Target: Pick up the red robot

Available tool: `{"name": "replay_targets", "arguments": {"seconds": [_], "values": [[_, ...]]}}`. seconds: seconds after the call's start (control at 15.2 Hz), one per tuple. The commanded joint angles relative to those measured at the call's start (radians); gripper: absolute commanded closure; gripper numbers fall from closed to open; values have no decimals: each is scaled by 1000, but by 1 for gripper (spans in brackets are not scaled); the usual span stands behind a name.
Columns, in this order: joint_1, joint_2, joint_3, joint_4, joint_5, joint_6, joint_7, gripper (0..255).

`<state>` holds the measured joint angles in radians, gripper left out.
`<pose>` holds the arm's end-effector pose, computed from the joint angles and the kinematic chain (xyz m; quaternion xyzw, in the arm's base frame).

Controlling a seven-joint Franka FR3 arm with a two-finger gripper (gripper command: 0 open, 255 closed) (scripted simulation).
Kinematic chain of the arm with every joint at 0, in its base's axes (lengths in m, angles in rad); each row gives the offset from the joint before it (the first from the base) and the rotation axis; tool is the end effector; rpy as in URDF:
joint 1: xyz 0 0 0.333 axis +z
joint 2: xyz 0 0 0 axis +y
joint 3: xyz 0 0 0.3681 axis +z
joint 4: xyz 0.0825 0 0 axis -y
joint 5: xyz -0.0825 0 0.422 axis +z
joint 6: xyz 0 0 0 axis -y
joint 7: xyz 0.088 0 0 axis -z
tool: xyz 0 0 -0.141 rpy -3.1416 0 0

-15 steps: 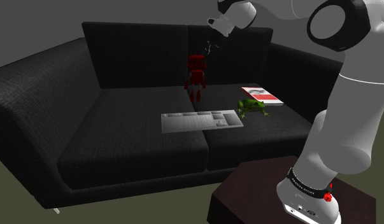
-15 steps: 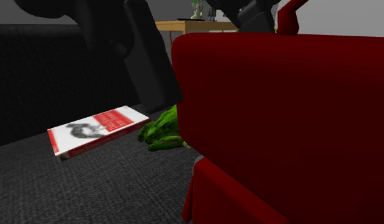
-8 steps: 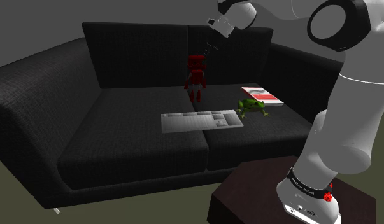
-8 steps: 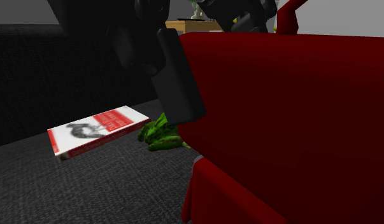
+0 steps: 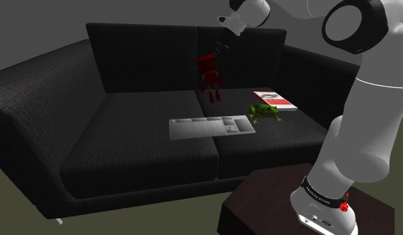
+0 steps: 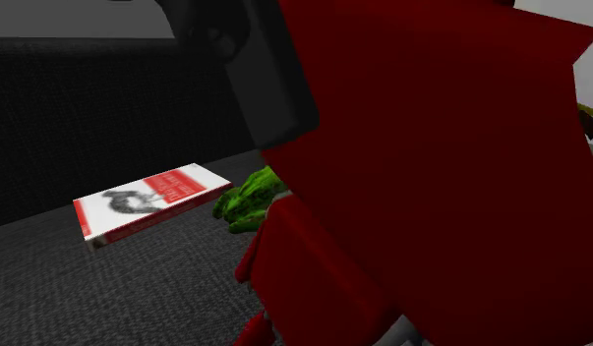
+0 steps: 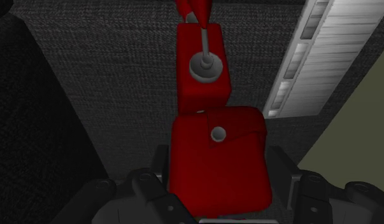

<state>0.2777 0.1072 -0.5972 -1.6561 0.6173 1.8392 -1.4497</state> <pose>0.6420 -0.1258 0.5845 -0.8452 -0.4602 -0.2366 0.1336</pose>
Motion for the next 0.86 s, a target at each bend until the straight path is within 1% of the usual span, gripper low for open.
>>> {"name": "replay_targets", "arguments": {"seconds": [0.0, 0.66, 0.79], "values": [[-1, 1, -1, 25, -2, -20, 12, 255], [-20, 26, -9, 180, 0, -145, 69, 255], [-20, 26, -9, 183, 0, -147, 70, 255]]}}
